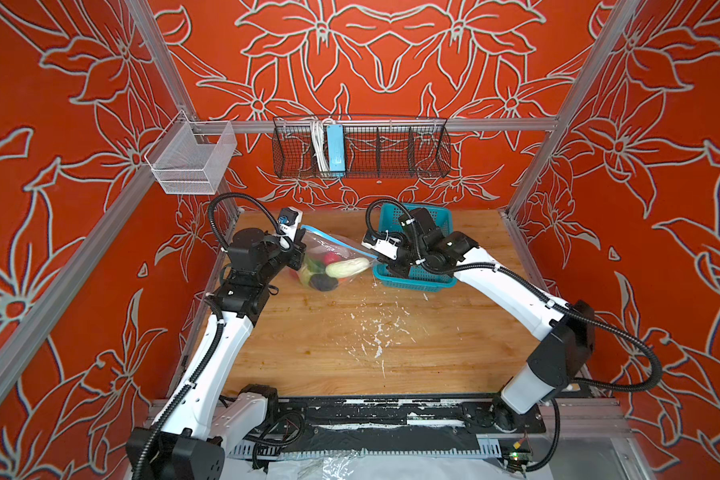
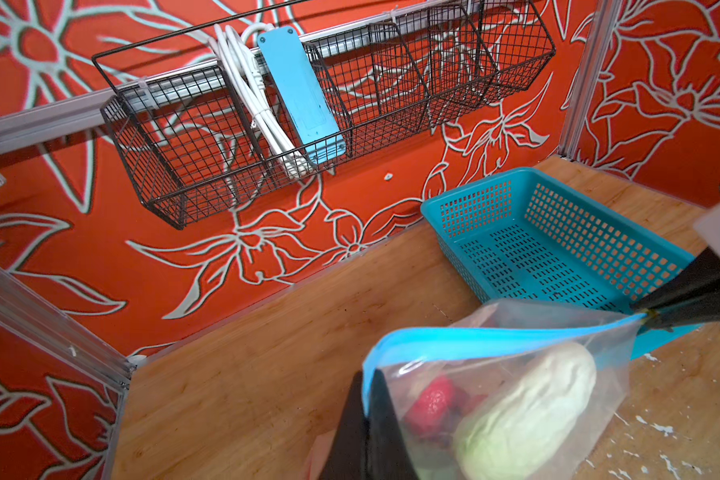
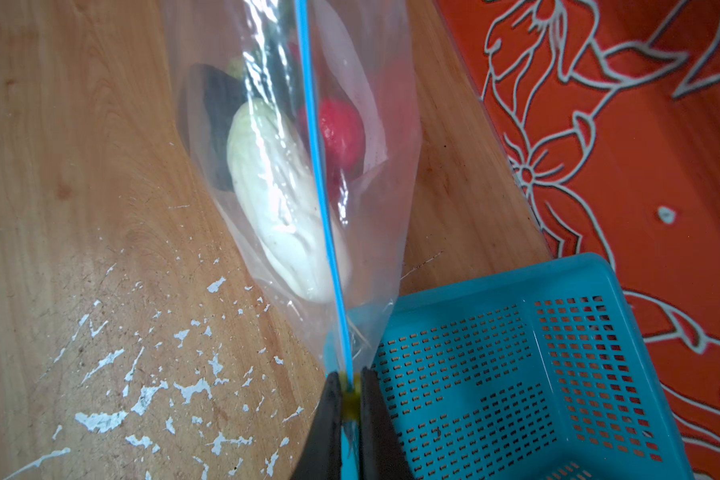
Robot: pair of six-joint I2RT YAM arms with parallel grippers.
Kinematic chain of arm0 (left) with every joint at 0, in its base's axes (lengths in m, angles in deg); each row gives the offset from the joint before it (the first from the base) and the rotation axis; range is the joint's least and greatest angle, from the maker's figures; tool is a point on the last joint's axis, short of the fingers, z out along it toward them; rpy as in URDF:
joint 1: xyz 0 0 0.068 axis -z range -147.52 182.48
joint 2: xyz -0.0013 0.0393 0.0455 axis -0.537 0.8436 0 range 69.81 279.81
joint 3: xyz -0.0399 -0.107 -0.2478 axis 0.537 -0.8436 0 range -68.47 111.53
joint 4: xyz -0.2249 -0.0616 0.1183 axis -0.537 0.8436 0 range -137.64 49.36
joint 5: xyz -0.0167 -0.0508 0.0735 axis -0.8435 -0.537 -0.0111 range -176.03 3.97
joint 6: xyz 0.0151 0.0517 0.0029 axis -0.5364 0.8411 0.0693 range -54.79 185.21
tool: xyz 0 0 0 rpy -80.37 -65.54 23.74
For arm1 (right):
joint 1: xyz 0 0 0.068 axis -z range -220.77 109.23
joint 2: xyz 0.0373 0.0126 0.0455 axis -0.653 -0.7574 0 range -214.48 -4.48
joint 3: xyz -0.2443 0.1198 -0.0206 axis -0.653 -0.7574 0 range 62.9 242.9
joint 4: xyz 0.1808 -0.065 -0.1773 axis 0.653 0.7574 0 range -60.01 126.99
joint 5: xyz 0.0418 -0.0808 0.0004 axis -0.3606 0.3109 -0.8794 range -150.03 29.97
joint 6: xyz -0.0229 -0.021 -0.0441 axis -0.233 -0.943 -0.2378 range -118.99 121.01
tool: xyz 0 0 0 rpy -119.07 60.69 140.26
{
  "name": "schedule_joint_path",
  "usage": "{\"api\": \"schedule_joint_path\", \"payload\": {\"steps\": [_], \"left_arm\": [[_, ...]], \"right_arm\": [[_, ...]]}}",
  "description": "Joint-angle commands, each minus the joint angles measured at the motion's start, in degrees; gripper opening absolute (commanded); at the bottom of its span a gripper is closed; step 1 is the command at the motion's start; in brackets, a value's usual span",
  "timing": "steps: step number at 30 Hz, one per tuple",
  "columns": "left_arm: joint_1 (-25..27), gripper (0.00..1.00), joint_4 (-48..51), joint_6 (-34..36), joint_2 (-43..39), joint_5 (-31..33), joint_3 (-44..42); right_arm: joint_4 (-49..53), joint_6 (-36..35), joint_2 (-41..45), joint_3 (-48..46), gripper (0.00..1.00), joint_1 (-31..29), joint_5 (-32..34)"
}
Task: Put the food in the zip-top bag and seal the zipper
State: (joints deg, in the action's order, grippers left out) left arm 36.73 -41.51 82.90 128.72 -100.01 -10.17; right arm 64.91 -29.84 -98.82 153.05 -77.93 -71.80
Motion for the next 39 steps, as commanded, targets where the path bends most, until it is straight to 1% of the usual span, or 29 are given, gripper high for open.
{"api": "schedule_joint_path", "payload": {"steps": [1, 4, 5, 8, 11, 13, 15, 21, 25, 30, 32, 35, 37, 39], "left_arm": [[-0.47, 0.0, -3.08, -2.03, -1.89, 2.68, 3.07], [-0.48, 0.0, -1.46, -4.42, -1.92, 1.11, 4.48], [-0.47, 0.0, -1.17, -5.16, -3.86, 0.41, 4.77], [-0.47, 0.0, -0.95, -7.6, -5.36, -0.72, 4.74], [-0.47, 0.0, -1.04, -11.34, -7.45, 2.27, 4.05], [-0.47, 0.0, -0.35, -15.93, -8.98, 6.13, 3.84], [-0.47, 0.0, 1.86, -20.01, -10.41, 7.77, 4.26], [0.14, 0.0, 8.06, -29.13, -15.95, 4.87, 3.78], [1.89, 0.0, 12.59, -30.89, -19.91, 1.93, 3.31], [2.43, 0.0, 18.74, -39.01, -23.15, 3.27, 2.92], [2.52, 0.0, 20.41, -42.0, -23.57, 4.53, 2.2], [2.52, 0.0, 20.24, -44.94, -22.58, 4.29, 0.82], [2.6, 0.0, 20.3, -47.71, -20.37, 6.87, 0.18], [2.6, 0.0, 19.34, -48.78, -17.88, 9.54, -0.73]], "right_arm": [[2.38, 6.05, 1.4, 1.7, 0.0, 0.39, 0.19], [1.1, 8.92, 2.03, 2.91, 0.0, -0.42, -2.12], [0.75, 9.36, 2.24, 3.04, 0.0, -0.81, -2.81], [0.08, 9.91, 2.74, 3.2, 0.0, -2.38, -3.09], [0.66, 10.74, 3.09, 4.0, 0.0, -3.75, -3.73], [1.37, 11.71, 3.54, 4.74, 0.0, -4.46, -4.24], [2.26, 12.63, 3.92, 5.62, 0.0, -5.21, -3.79], [3.61, 13.43, 6.52, 4.49, 0.0, -7.4, -6.06], [5.24, 15.05, 8.49, 3.66, 0.0, -8.71, -4.78], [4.66, 17.44, 12.16, 0.4, 0.0, -8.97, -4.67], [3.85, 18.24, 13.36, -1.38, 0.0, -9.0, -5.13], [2.22, 18.94, 14.19, -3.44, 0.0, -9.07, -5.64], [1.01, 19.49, 13.34, -3.83, 0.0, -9.06, -4.48], [0.68, 19.91, 10.96, -2.66, 0.0, -9.1, -3.78]]}}
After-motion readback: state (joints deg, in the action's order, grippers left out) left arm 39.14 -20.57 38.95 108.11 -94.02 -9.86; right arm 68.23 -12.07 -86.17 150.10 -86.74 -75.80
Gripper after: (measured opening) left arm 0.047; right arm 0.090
